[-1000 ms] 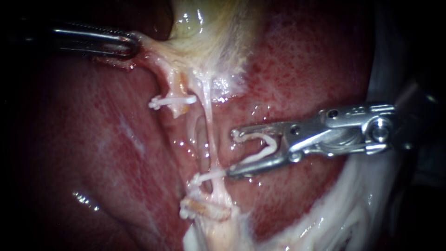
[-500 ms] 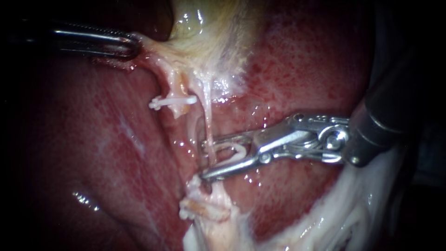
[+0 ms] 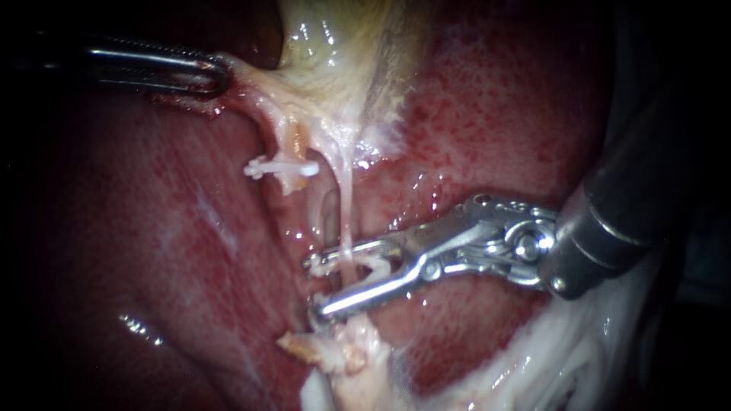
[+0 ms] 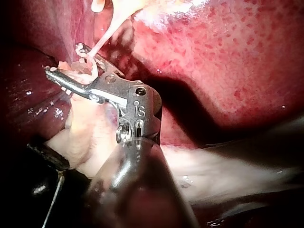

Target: Clipping second clip right tube

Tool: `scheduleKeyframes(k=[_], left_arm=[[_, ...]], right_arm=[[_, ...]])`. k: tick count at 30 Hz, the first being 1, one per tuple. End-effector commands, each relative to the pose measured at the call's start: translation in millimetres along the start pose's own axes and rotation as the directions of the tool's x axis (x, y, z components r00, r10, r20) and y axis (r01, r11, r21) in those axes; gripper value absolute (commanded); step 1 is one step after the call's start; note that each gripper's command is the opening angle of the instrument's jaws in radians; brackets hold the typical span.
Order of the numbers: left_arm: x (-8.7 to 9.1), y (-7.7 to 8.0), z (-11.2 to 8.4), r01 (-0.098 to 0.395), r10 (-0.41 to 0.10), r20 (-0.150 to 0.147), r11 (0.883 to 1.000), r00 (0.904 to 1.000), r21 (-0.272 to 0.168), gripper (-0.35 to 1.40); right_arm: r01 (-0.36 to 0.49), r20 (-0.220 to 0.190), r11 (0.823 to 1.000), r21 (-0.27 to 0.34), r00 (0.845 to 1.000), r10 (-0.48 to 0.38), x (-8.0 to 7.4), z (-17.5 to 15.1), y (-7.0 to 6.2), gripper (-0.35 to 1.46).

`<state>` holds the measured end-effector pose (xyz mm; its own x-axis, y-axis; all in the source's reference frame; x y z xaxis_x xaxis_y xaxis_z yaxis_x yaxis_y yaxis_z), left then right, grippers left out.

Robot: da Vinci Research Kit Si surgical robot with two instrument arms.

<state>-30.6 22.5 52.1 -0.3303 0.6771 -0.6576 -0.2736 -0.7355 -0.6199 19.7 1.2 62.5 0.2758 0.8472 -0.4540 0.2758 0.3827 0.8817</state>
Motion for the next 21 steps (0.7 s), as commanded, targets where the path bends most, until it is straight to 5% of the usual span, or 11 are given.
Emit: scheduleKeyframes(k=[1,11,21], left_arm=[[0.0,0.0,0.0,0.0,0.0,0.0,1.0,1.0,0.0,-0.35],[0.0,0.0,0.0,0.0,0.0,0.0,1.0,1.0,0.0,-0.35],[0.0,-0.1,0.1,0.0,0.0,0.0,1.0,1.0,0.0,-0.35]], right_arm=[[0.0,0.002,1.0,0.0,1.0,0.0,-0.1,-0.1,0.1,0.44],[0.001,0.007,1.0,0.009,1.0,-0.001,-0.4,-0.9,0.1,0.19],[0.004,0.029,0.999,0.044,1.0,-0.005,-0.5,-1.1,-0.1,-0.32]])
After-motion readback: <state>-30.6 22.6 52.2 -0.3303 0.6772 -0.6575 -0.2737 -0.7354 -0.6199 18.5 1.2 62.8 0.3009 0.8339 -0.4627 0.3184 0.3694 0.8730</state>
